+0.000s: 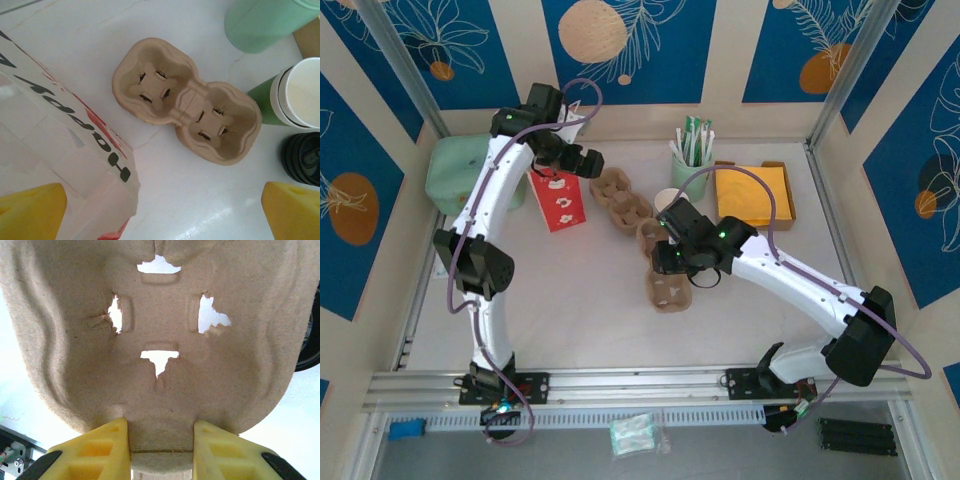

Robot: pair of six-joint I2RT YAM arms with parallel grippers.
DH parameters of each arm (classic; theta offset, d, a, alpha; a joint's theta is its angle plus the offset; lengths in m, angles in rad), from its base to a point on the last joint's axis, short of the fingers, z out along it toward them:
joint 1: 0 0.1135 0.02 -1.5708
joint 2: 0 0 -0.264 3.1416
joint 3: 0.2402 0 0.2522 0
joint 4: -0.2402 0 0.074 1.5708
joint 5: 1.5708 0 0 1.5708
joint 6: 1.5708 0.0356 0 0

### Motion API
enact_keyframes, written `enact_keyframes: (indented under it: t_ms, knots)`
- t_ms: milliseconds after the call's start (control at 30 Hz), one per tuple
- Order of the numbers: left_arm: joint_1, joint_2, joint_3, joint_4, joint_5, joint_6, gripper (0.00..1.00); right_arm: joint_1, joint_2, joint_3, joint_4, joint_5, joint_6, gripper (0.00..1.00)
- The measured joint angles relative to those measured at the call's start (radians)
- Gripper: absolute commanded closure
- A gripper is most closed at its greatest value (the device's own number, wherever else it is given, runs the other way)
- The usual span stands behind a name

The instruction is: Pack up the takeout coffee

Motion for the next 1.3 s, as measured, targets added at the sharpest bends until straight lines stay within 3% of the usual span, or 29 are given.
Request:
enact_keyframes:
  t_ms: [333,633,933,1300]
  knots:
    - [-0.012,-0.066,-0.161,-0.026,0.068,0.0,0.01,-0.003,0.0,-0.002,0.005,-0.003,0.0,0.71]
    - [-0.045,-0.297,-0.369,0.001,0.175,-0.02,0.0,-0.005,-0.002,-0.002,0.009,-0.004,0.0,0.71]
    - [-0.138,-0.489,-0.636,0.076,0.263,-0.095,0.0,-0.005,-0.028,-0.002,0.011,-0.004,0.0,0.72]
    - [-0.224,-0.63,-0.715,0.17,0.307,-0.212,0.01,-0.01,-0.033,-0.002,0.008,-0.004,0.0,0.72]
